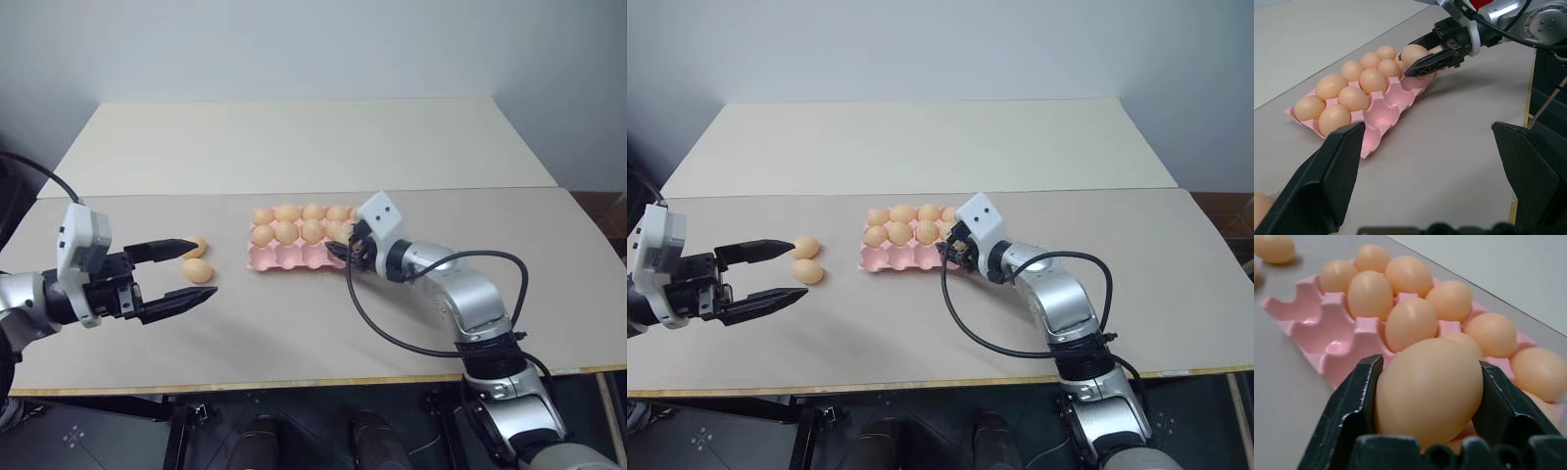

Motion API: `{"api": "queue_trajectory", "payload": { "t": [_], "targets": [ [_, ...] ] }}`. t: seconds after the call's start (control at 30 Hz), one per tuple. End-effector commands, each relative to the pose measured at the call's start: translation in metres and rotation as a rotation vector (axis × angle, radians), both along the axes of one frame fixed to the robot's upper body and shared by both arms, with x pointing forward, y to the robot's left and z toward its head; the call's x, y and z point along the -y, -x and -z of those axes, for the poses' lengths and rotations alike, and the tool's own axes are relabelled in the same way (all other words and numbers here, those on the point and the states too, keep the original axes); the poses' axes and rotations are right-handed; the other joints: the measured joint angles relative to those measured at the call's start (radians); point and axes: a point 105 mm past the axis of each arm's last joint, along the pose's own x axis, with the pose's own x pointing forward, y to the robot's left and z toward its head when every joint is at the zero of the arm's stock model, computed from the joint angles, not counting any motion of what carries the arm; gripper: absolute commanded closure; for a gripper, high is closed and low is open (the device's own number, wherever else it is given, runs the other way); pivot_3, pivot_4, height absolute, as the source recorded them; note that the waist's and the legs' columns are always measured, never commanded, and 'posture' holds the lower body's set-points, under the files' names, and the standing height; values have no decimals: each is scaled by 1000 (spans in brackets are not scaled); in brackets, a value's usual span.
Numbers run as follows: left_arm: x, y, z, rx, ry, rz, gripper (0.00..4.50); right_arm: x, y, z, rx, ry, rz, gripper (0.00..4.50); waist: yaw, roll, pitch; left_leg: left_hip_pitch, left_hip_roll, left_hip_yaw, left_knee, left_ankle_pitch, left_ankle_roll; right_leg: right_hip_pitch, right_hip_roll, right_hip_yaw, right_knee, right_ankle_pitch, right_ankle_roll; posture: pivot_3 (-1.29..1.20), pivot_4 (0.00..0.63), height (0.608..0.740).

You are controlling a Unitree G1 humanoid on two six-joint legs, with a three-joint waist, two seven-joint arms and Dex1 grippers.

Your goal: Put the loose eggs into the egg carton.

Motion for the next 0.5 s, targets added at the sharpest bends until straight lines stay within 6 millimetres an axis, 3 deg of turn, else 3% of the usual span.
{"api": "queue_trajectory", "payload": {
  "t": [0.03,0.1,0.27,0.5],
  "targets": [
    [0,2,-7,27,-13,0,0,0,-2,-21,75,-7,11,562,-1,0,0,0,0,0,0,0,0,0,0,0,0,0,0,0,150,740],
    [-1,3,-7,28,-11,-2,0,4,4,-32,93,-20,-4,4,-3,0,0,0,0,0,0,0,0,0,0,0,0,0,0,0,150,740],
    [-4,5,-4,19,-11,-12,0,19,20,-57,142,-40,-25,4,-2,0,0,0,0,0,0,0,0,0,0,0,0,0,0,0,150,740],
    [-19,11,-1,-2,-21,-55,0,65,54,-69,147,-29,-63,4,2,0,0,0,0,0,0,0,0,1,0,0,-1,0,0,0,150,740]
  ]
}}
